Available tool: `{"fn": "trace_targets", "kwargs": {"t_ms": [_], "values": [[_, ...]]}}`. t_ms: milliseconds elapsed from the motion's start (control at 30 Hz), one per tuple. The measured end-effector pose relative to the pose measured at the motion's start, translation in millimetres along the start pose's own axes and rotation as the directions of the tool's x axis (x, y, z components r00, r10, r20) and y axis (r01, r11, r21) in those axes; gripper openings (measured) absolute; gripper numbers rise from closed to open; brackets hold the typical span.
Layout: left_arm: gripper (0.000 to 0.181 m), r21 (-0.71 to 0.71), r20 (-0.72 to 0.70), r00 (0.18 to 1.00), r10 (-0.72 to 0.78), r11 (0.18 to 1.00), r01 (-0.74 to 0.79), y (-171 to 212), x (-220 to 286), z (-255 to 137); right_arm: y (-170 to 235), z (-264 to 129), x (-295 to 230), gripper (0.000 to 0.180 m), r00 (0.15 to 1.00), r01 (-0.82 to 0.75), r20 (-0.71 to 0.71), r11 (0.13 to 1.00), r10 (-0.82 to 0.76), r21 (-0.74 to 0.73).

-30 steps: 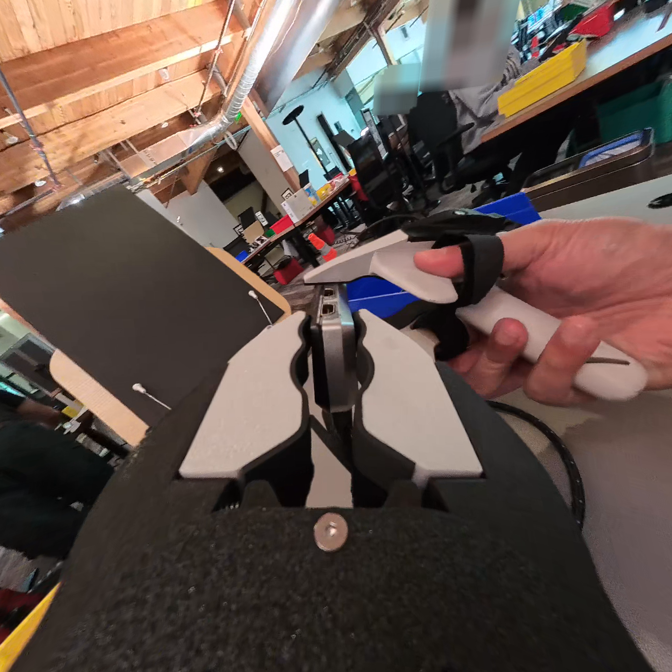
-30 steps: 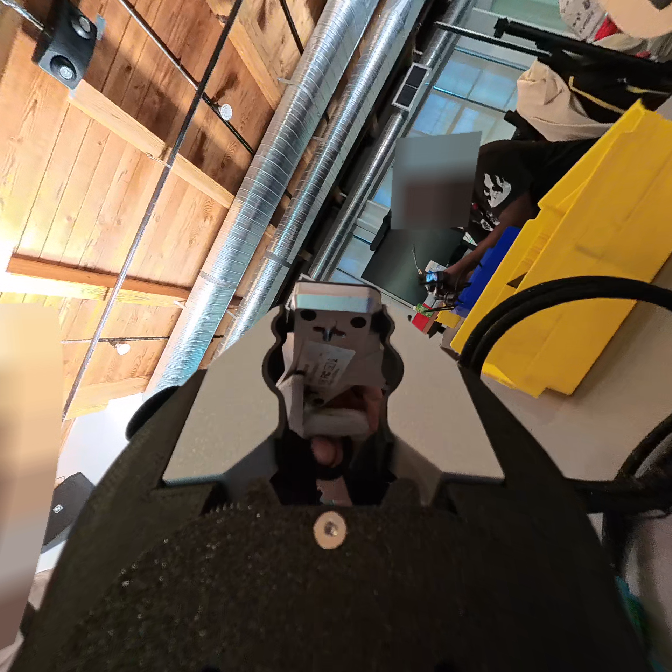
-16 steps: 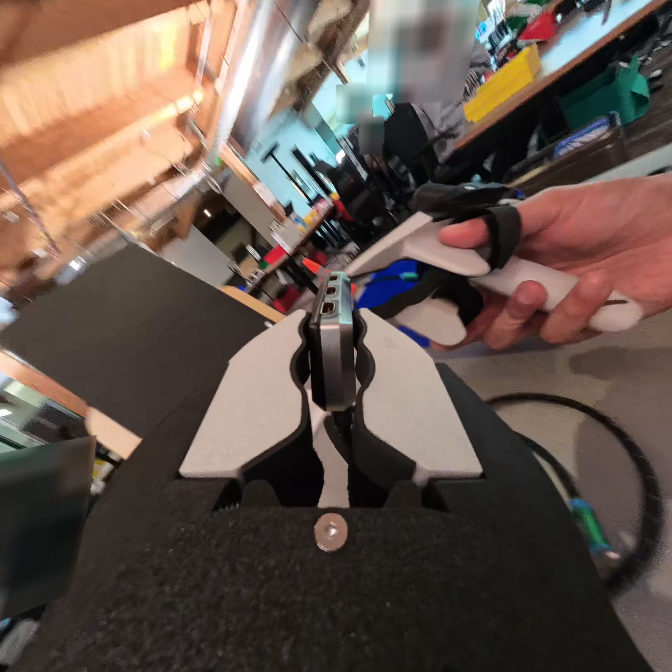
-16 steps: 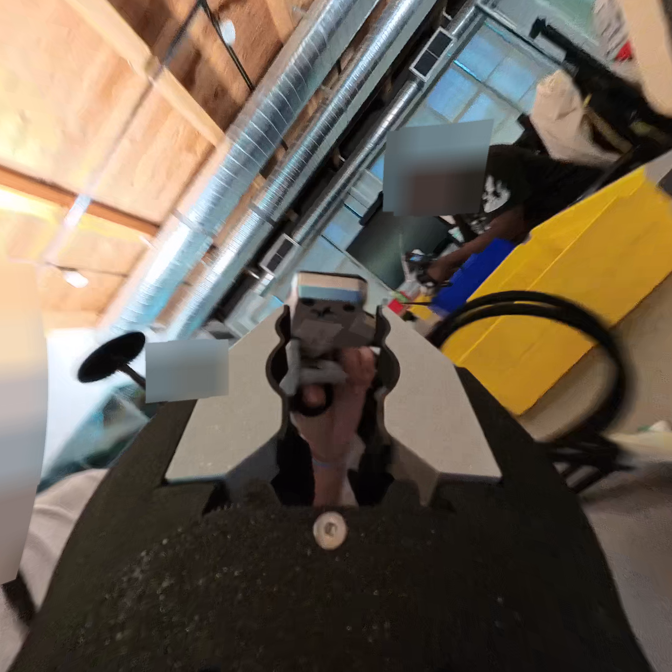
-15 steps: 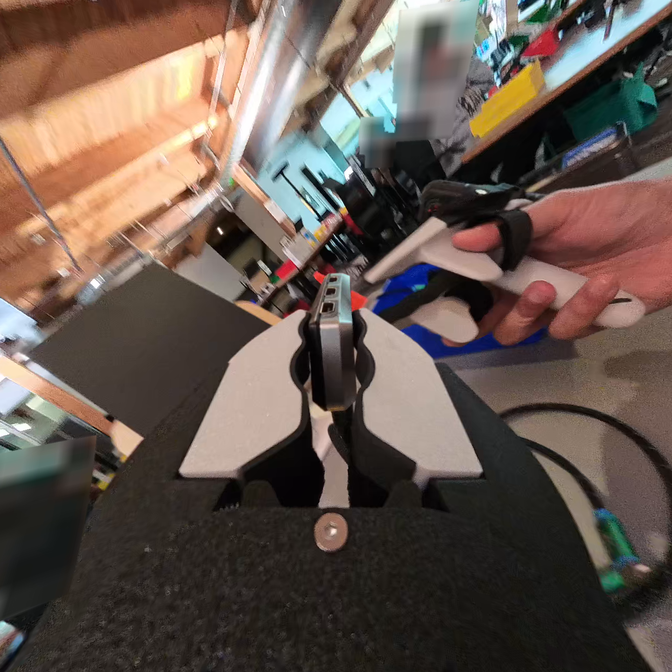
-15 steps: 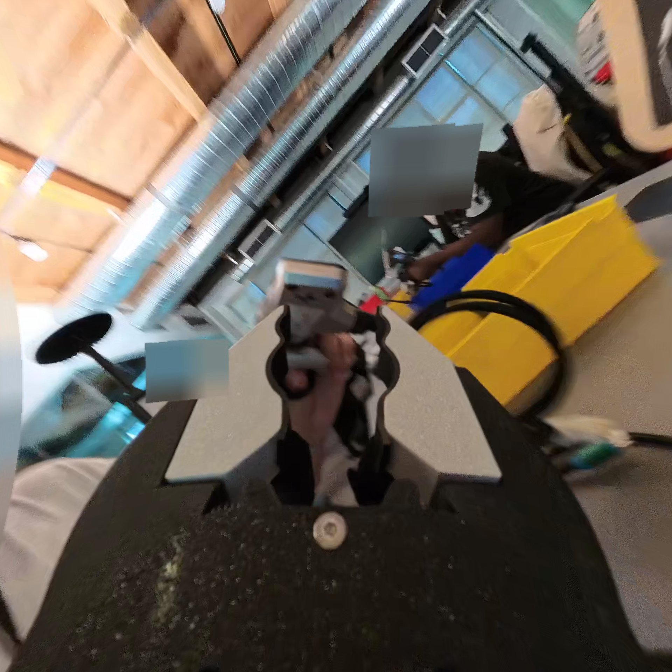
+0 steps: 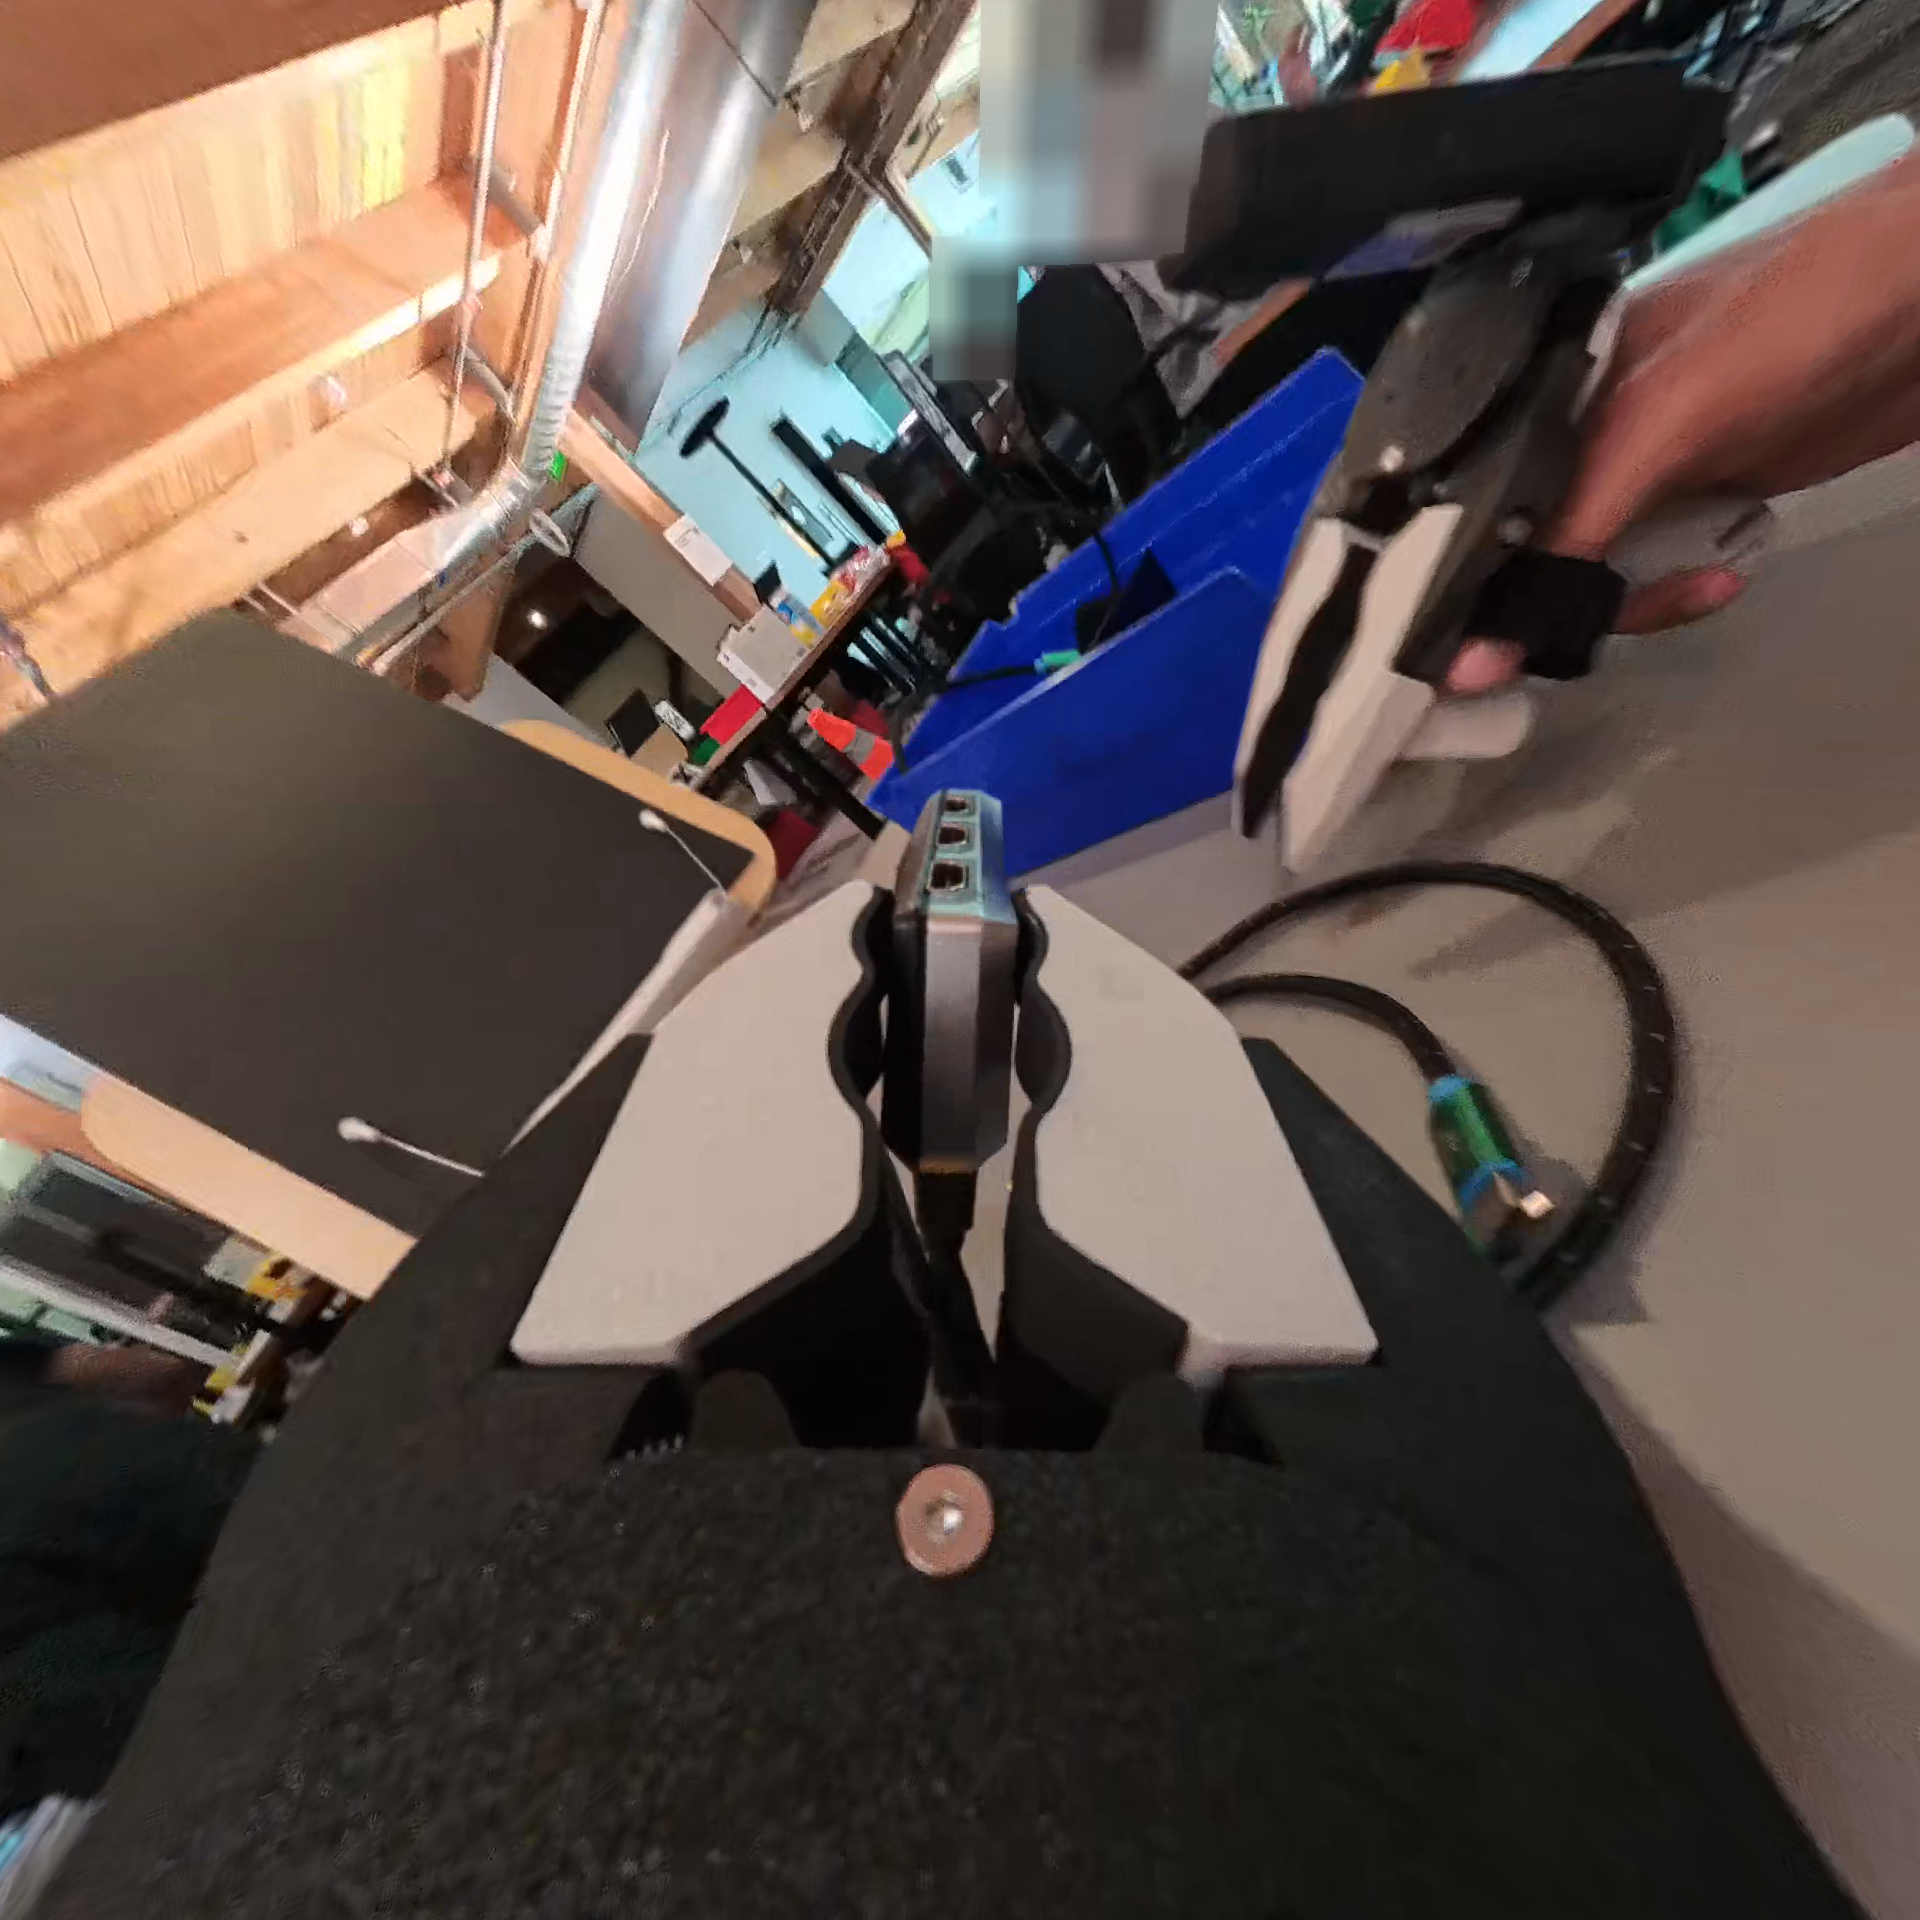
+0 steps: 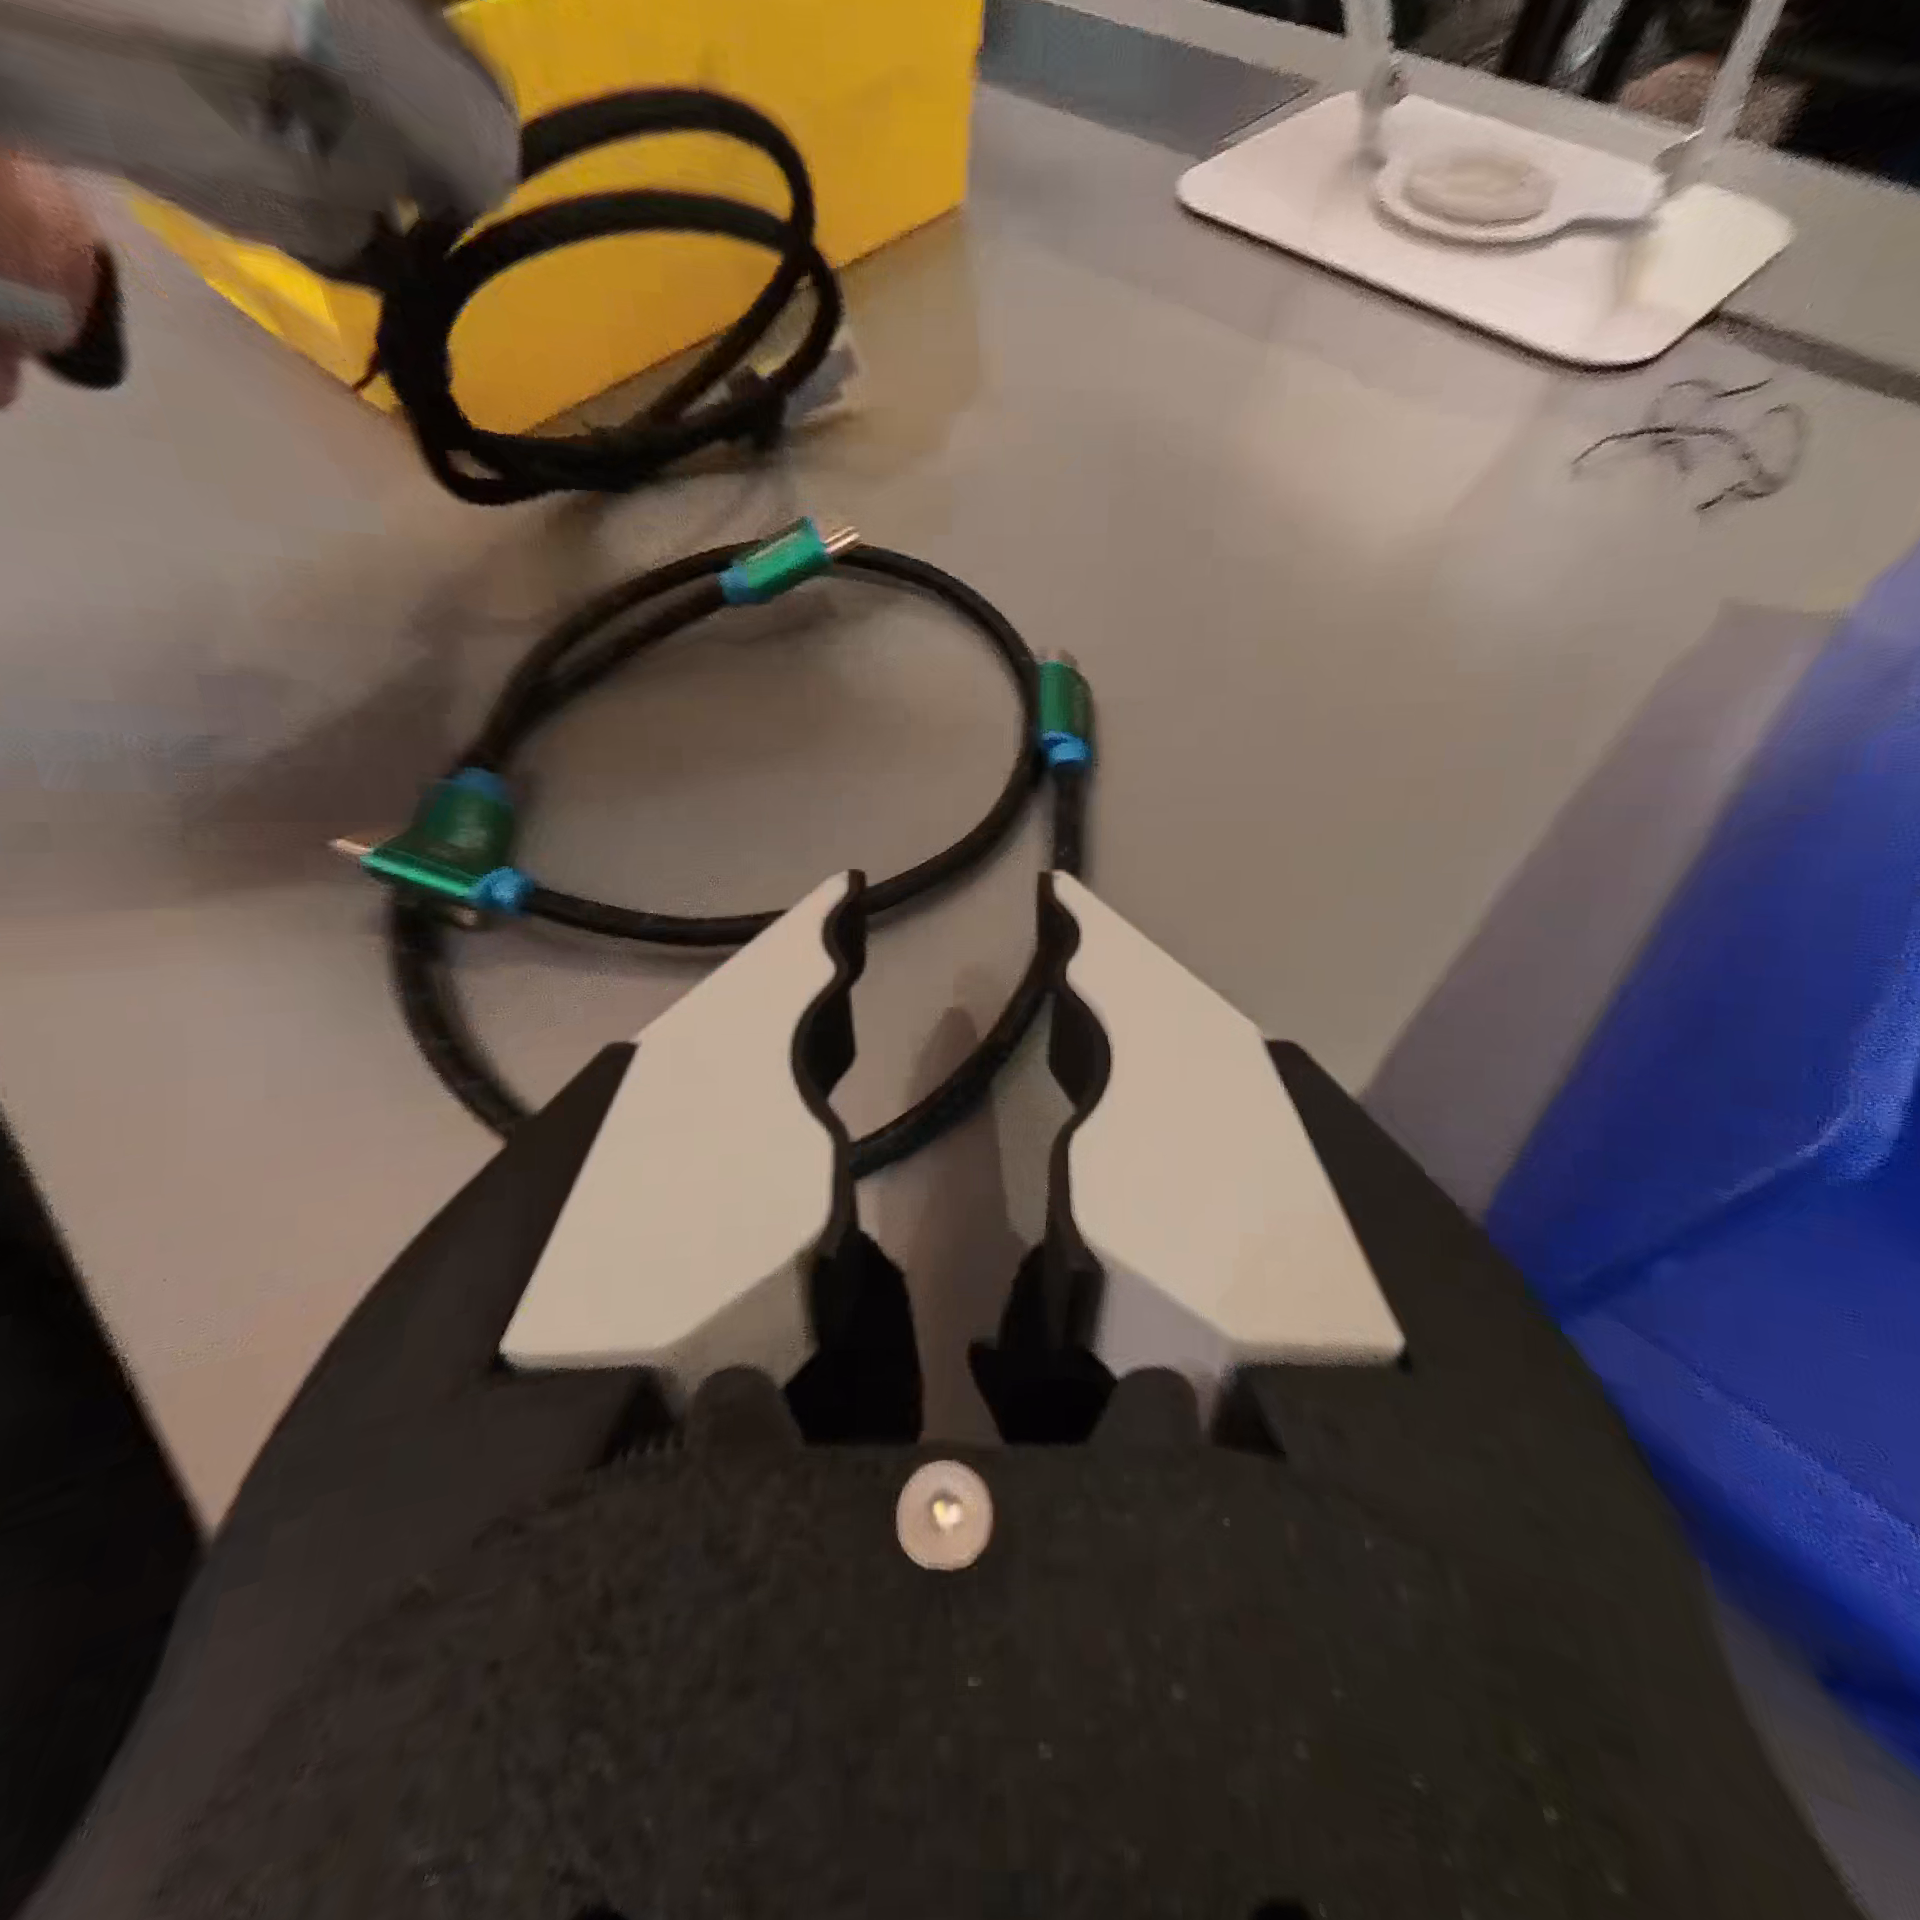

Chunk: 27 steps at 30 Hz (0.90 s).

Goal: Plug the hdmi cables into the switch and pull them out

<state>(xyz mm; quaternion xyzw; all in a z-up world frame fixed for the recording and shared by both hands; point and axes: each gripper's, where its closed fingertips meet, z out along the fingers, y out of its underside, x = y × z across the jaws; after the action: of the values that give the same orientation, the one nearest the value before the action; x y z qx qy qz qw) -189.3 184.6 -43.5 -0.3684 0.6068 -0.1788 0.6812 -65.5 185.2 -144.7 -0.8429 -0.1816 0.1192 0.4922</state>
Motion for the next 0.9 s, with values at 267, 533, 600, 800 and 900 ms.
{"fn": "trace_targets", "kwargs": {"t_ms": [267,533,600,800,900], "values": [[0.021,-0.047,-0.017,0.973,-0.228,0.973,0.227,17,12,-16,7,43,21,0.031,0.982,-0.181,-0.073,0.980,0.175,-0.085],[0.021,-0.109,-0.079,0.986,-0.147,0.985,0.138,25,34,-14,23,47,30,0.008,0.973,-0.214,-0.131,0.957,0.191,-0.194],[0.021,-0.109,-0.074,0.987,-0.145,0.985,0.137,26,34,-12,25,42,34,0.007,0.977,-0.190,-0.139,0.957,0.163,-0.219],[0.021,-0.102,-0.039,0.986,-0.162,0.982,0.157,26,28,-9,-39,-11,52,0.007,0.928,0.063,-0.365,0.997,-0.075,-0.045],[0.021,-0.091,-0.029,0.985,-0.169,0.982,0.166,24,25,-10,-85,-52,55,0.007,0.799,0.321,-0.528,0.947,-0.288,-0.031]]}}
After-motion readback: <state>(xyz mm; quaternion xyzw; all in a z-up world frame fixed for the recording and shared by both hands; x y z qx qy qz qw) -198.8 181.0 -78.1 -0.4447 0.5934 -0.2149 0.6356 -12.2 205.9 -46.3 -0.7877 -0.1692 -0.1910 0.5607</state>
